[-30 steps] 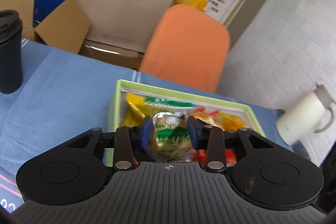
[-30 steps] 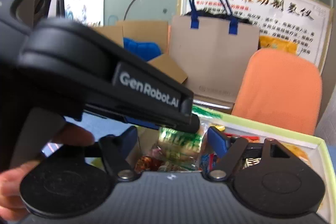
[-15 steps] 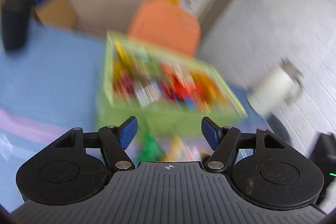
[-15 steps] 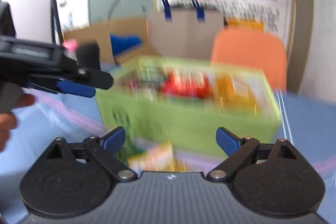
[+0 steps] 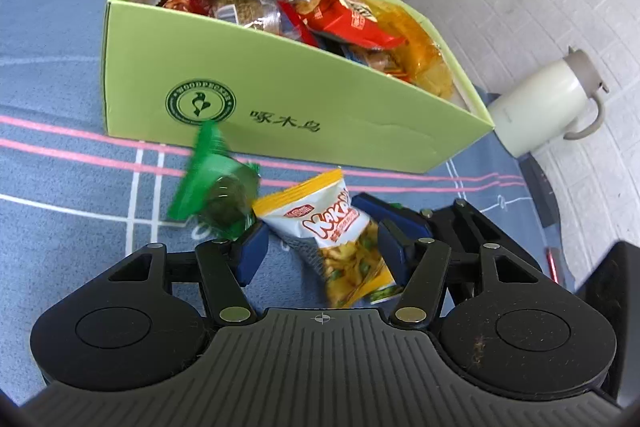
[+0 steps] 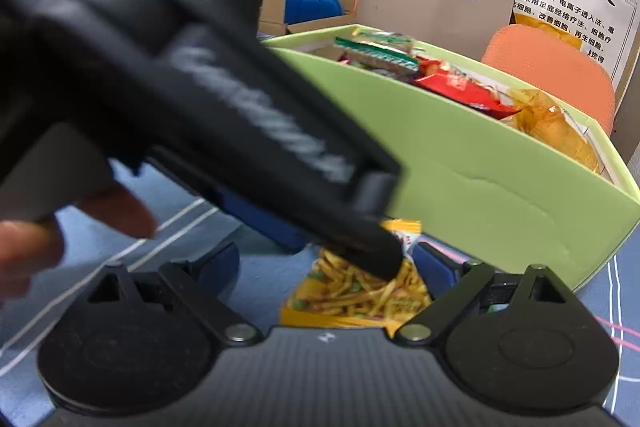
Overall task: Organize snacks
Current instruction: 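Grasp the yellow-orange chip bag with the left tool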
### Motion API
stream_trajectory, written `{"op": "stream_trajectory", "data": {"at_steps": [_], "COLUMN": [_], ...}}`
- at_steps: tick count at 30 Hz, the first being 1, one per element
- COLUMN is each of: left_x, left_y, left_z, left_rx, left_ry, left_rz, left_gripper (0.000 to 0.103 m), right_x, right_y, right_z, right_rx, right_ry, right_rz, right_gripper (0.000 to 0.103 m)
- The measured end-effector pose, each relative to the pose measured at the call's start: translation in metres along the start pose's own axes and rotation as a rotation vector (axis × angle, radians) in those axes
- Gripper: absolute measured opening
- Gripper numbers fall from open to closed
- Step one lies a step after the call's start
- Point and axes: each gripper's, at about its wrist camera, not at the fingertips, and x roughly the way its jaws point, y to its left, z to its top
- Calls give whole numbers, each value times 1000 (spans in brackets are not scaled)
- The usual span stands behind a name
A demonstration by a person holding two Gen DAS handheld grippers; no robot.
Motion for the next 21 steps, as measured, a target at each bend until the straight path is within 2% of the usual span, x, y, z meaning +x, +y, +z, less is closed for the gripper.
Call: {"op": "stream_trajectory", "data": {"at_steps": [3, 7, 14, 21], "left_x": [-2, -6, -20, -40], "left_y": [-6, -9, -12, -23], "left_z": [-9, -24, -51, -86], "left_rx": [26, 48, 64, 121], "left_ry": [-7, -2, 8, 12], "left_rz": [27, 22, 2, -13], "left_gripper": [43, 40, 40, 42], "right_x": [-9, -19, -37, -66], "right_y": [11, 18, 39, 57], "right_z": [-8, -17, -31, -49], "right_rx": [18, 69, 77, 92], "right_ry": [-2, -5, -3, -17], "right_rz": [13, 5, -19, -27], "right_gripper": [93, 93, 93, 93]}}
